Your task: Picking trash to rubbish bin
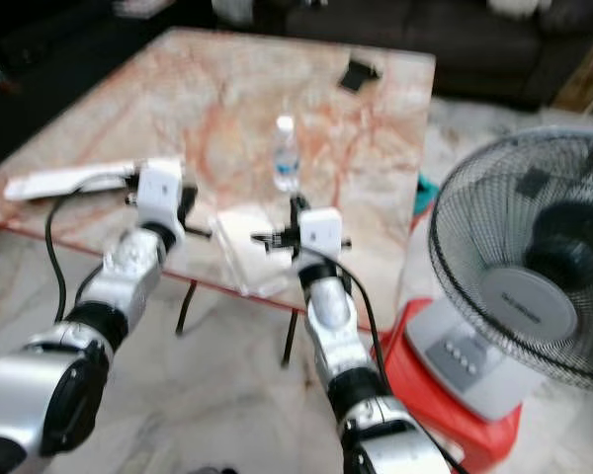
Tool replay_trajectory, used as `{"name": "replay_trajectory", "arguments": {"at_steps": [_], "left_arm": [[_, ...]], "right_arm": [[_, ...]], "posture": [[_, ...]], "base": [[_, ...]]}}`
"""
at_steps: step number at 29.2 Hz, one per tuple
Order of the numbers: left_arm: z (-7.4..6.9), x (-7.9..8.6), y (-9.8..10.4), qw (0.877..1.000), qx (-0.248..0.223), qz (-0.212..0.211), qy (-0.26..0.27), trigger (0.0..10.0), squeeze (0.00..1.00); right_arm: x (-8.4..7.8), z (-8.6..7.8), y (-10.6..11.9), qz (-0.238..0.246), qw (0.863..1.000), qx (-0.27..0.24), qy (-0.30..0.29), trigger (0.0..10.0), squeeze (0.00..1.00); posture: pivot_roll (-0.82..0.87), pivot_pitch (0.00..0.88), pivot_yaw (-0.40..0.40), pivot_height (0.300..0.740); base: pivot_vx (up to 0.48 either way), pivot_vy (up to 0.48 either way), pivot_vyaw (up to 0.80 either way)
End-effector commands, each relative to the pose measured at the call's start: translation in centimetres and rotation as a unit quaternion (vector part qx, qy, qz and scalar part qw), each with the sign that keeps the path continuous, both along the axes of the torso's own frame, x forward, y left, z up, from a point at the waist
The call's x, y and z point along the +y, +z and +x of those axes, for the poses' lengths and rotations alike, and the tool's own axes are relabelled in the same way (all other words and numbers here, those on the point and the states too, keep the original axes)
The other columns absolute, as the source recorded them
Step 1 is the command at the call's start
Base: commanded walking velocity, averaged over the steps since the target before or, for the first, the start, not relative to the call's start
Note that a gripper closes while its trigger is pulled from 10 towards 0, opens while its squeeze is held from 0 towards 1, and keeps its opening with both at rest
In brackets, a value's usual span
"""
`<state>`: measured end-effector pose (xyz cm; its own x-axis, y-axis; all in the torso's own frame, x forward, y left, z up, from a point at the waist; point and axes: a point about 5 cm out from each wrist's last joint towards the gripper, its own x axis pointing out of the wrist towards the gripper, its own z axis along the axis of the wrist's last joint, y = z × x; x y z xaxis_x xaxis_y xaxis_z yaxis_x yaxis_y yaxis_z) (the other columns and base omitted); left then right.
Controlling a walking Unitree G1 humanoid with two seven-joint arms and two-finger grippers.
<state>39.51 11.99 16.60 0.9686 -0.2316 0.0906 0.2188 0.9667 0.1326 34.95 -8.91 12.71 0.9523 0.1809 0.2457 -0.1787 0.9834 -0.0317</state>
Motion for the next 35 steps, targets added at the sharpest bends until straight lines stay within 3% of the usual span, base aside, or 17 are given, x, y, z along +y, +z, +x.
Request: {"name": "replay_trajectory", "arguments": {"at_steps": [1, 11, 16, 26, 35], "left_arm": [[0.1, 0.6, 0.3, 1.0, -0.007, 0.011, 0.003, 10.0, 0.0], [0.1, 0.5, 0.4, 1.0, -0.01, 0.007, -0.005, 10.0, 0.0], [-0.2, 0.0, 0.0, 1.0, -0.005, 0.003, -0.027, 10.0, 0.0], [-0.7, -0.6, -2.9, 0.993, 0.088, 0.05, -0.056, 10.0, 0.0], [-1.1, -1.3, -4.1, 0.987, 0.125, 0.054, -0.083, 10.0, 0.0]], "right_arm": [[0.6, 0.1, 0.5, 0.008, 1.0, -0.004, 0.007, 10.0, 0.0], [0.6, 0.3, 0.6, 0.01, 1.0, -0.003, 0.01, 10.0, 0.0], [0.6, 0.3, 0.6, 0.012, 1.0, -0.002, 0.01, 10.0, 0.0], [0.8, 0.1, 0.4, 0.014, 1.0, 0.001, 0.012, 10.0, 0.0], [0.9, 0.0, 0.3, 0.015, 1.0, 0.0, 0.015, 10.0, 0.0]], "posture": [[0.04, 0.097, 0.011, 0.74], [0.04, 0.1, 0.009, 0.74], [0.04, 0.101, 0.01, 0.74], [0.04, 0.098, 0.012, 0.74], [0.04, 0.089, 0.016, 0.74]], "base": [[0.326, 0.0, 0.0], [0.323, 0.0, 0.0], [0.0, 0.0, 0.0], [0.0, 0.0, 0.0], [0.0, 0.0, 0.0]]}}
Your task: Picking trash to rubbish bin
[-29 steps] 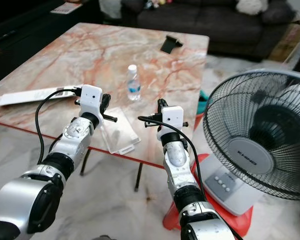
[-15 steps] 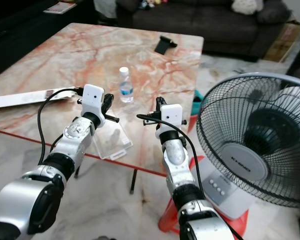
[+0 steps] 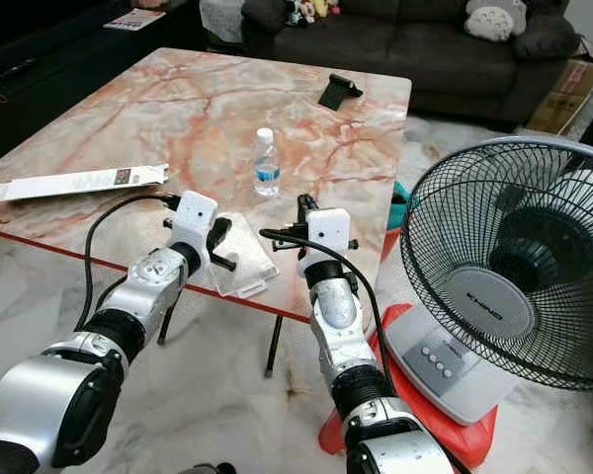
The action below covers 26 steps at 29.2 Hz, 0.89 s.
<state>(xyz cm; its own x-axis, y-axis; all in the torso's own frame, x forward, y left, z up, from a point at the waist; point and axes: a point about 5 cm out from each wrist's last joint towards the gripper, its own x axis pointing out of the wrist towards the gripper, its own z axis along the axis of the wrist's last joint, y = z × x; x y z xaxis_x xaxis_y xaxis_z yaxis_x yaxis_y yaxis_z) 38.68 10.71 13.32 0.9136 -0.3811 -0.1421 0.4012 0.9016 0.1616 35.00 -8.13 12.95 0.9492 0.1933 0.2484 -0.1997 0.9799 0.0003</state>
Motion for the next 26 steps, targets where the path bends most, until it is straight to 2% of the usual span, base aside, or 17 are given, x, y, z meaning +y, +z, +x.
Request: {"name": "replay_trajectory", "arguments": {"at_steps": [1, 9, 18, 26], "left_arm": [[-0.3, 0.0, -0.8, 1.0, 0.02, 0.004, -0.003, 10.0, 0.0], [-0.3, -0.6, -1.2, 0.998, 0.049, 0.029, -0.021, 10.0, 0.0], [-0.6, -1.1, -1.8, 0.995, 0.081, 0.022, -0.046, 10.0, 0.0], [-1.1, -0.2, -2.9, 0.992, 0.101, 0.053, -0.062, 10.0, 0.0]], "right_arm": [[0.1, -0.1, 0.1, -0.001, 1.0, -0.001, 0.004, 10.0, 0.0], [0.1, -0.1, 0.0, -0.002, 1.0, -0.002, 0.004, 10.0, 0.0], [0.1, -0.1, 0.0, -0.001, 1.0, -0.001, 0.003, 10.0, 0.0], [0.1, 0.0, 0.1, -0.002, 1.0, 0.0, 0.003, 10.0, 0.0]], "posture": [[0.04, 0.089, 0.016, 0.74], [0.03, 0.079, 0.021, 0.74], [0.03, 0.097, 0.021, 0.74], [0.04, 0.109, 0.019, 0.74]], "base": [[0.0, 0.0, 0.0], [0.0, 0.0, 0.0], [0.0, 0.0, 0.0], [0.0, 0.0, 0.0]]}}
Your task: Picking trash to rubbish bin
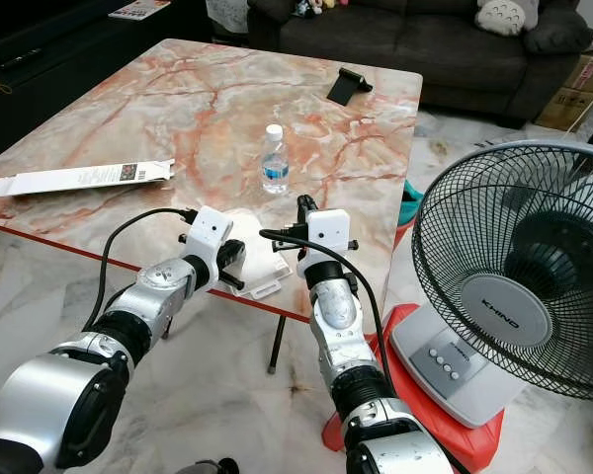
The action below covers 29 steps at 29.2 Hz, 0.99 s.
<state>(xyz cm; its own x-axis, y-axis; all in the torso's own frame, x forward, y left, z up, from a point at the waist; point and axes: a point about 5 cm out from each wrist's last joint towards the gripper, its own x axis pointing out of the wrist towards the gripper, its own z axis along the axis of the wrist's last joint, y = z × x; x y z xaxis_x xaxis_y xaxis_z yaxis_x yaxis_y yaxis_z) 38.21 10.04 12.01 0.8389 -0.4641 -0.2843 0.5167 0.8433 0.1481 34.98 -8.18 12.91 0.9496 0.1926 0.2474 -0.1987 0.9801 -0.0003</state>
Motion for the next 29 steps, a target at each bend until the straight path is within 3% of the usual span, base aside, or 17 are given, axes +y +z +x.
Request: {"name": "replay_trajectory", "arguments": {"at_steps": [1, 16, 26, 29], "left_arm": [[-0.7, 0.5, -1.6, 0.999, 0.034, 0.027, -0.013, 10.0, 0.0], [-1.7, 1.7, -1.3, 0.993, 0.012, 0.078, -0.089, 10.0, 0.0], [-4.1, 1.8, -0.8, 0.988, 0.012, 0.081, -0.131, 10.0, 0.0], [-4.0, 2.1, 0.0, 0.988, 0.003, 0.081, -0.129, 10.0, 0.0]], "right_arm": [[0.1, 0.0, 0.1, -0.002, 1.0, -0.001, 0.003, 10.0, 0.0], [0.3, 0.1, 0.2, -0.002, 1.0, 0.001, 0.005, 10.0, 0.0], [0.3, 0.2, 0.3, -0.004, 1.0, -0.001, 0.005, 10.0, 0.0], [0.3, 0.3, 0.4, -0.004, 1.0, -0.001, 0.006, 10.0, 0.0]], "posture": [[0.05, 0.111, 0.019, 0.74], [0.06, 0.112, 0.02, 0.74], [0.06, 0.084, 0.024, 0.74], [0.07, 0.084, 0.019, 0.74]], "base": [[0.0, 0.0, 0.0], [0.0, 0.0, 0.0], [0.0, 0.0, 0.0], [0.0, 0.0, 0.0]]}}
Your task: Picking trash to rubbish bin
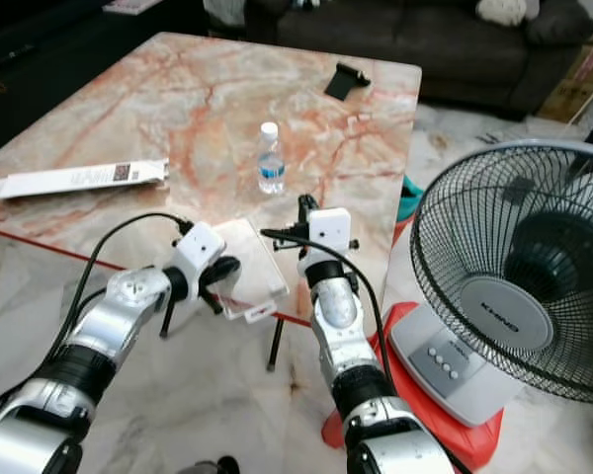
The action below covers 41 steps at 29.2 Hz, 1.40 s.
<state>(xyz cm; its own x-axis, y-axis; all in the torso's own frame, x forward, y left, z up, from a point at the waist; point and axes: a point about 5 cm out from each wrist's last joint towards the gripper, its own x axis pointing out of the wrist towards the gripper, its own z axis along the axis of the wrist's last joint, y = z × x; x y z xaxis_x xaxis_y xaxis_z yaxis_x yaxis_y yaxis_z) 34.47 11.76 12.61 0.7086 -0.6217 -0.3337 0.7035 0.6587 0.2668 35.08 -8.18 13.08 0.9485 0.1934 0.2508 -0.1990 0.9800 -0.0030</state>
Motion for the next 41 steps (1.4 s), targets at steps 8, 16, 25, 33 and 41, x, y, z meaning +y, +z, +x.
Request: {"name": "replay_trajectory", "arguments": {"at_steps": [8, 16, 25, 33, 41], "left_arm": [[0.6, 1.8, 1.7, 0.998, -0.007, 0.033, 0.044, 10.0, 0.0], [1.5, 2.4, 5.2, 0.997, -0.043, 0.006, 0.065, 10.0, 0.0], [2.2, 1.7, 7.0, 0.994, -0.072, -0.038, 0.073, 10.0, 0.0], [3.2, 1.7, 5.7, 0.991, -0.06, -0.045, 0.108, 10.0, 0.0], [4.2, 1.9, 3.8, 0.981, -0.057, -0.078, 0.169, 10.0, 0.0]], "right_arm": [[0.4, 0.3, 0.3, -0.002, 1.0, 0.001, 0.006, 10.0, 0.0], [0.3, 0.5, 0.6, -0.002, 1.0, -0.001, 0.005, 10.0, 0.0], [0.2, 0.7, 0.8, -0.002, 1.0, -0.003, 0.005, 10.0, 0.0], [0.0, 0.6, 0.7, -0.002, 1.0, -0.002, 0.002, 10.0, 0.0], [0.1, 0.5, 0.5, -0.002, 1.0, 0.0, 0.003, 10.0, 0.0]], "posture": [[0.08, 0.091, 0.011, 0.74], [0.08, 0.093, 0.009, 0.74], [0.07, 0.092, 0.005, 0.74], [0.06, 0.085, 0.009, 0.74], [0.05, 0.085, 0.011, 0.74]], "base": [[0.0, 0.0, 0.0], [0.0, 0.0, 0.0], [0.0, 0.0, 0.0], [0.0, 0.0, 0.0], [0.0, 0.0, 0.0]]}}
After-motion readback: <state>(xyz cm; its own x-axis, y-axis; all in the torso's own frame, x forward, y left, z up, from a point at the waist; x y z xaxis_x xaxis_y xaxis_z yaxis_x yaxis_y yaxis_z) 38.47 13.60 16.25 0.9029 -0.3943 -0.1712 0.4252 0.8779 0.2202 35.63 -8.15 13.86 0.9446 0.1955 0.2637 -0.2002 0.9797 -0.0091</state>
